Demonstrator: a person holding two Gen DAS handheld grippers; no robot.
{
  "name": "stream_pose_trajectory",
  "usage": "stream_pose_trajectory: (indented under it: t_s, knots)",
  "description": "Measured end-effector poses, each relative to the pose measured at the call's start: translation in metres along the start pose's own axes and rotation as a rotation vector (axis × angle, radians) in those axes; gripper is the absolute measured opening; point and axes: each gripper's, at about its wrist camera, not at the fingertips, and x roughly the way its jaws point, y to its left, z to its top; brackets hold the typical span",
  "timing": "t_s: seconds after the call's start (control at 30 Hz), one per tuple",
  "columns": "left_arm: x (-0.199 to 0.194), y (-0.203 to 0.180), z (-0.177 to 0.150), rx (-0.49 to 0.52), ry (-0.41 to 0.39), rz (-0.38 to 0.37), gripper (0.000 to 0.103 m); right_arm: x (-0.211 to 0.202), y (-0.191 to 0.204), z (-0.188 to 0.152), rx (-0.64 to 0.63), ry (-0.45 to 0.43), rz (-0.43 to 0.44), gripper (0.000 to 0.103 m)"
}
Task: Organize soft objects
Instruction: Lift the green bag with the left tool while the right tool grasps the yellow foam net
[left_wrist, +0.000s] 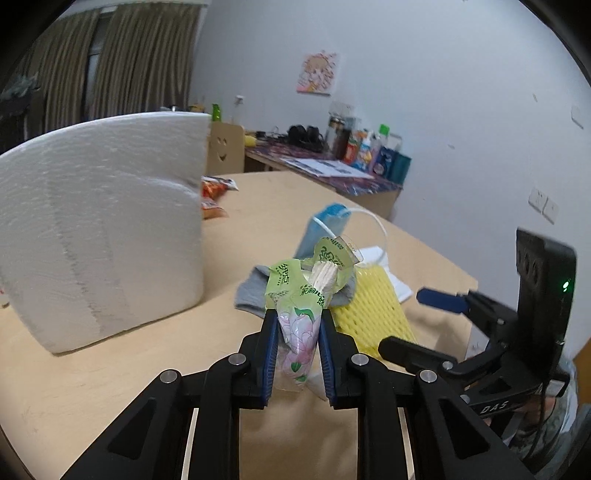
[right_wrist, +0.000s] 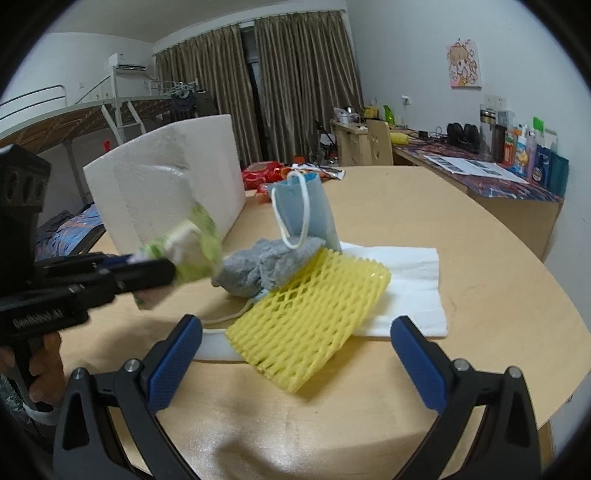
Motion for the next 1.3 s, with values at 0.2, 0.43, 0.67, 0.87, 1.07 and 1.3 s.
stream_pose_trajectory:
  t_s: [0.2,0.43,0.67,0.87,1.07,1.3]
  knots:
    - [-0.011,0.008,0.001,-0.017,-0.04,0.011,0.022,0.009,0.004,0.0,0.013,0.037,-0.014,0.1]
    - [-0.015,0.013,0.001,-0.033,-0.048,0.01,0.022,0.017,0.004,-0.004,0.029,0.081,-0.033,0.071]
    - [-0.017,0.013,-0.001,-0.034,-0.059,0.012,0.022,0.013,0.006,-0.006,0.028,0.072,-0.07,0.02]
    - [-0.021,0.013,-0.003,-0.033,-0.075,0.004,0.022,-0.007,0.005,-0.002,0.052,0.013,-0.065,0.013]
    - [-0.036,0.015,-0.003,-0.04,-0.1,0.005,0.022,-0.032,0.0,0.01,0.063,-0.066,-0.086,0.013]
    - [-0.071,0.008,-0.004,-0.037,-0.144,0.032,0.022,-0.062,-0.003,0.016,0.082,-0.155,-0.087,0.013]
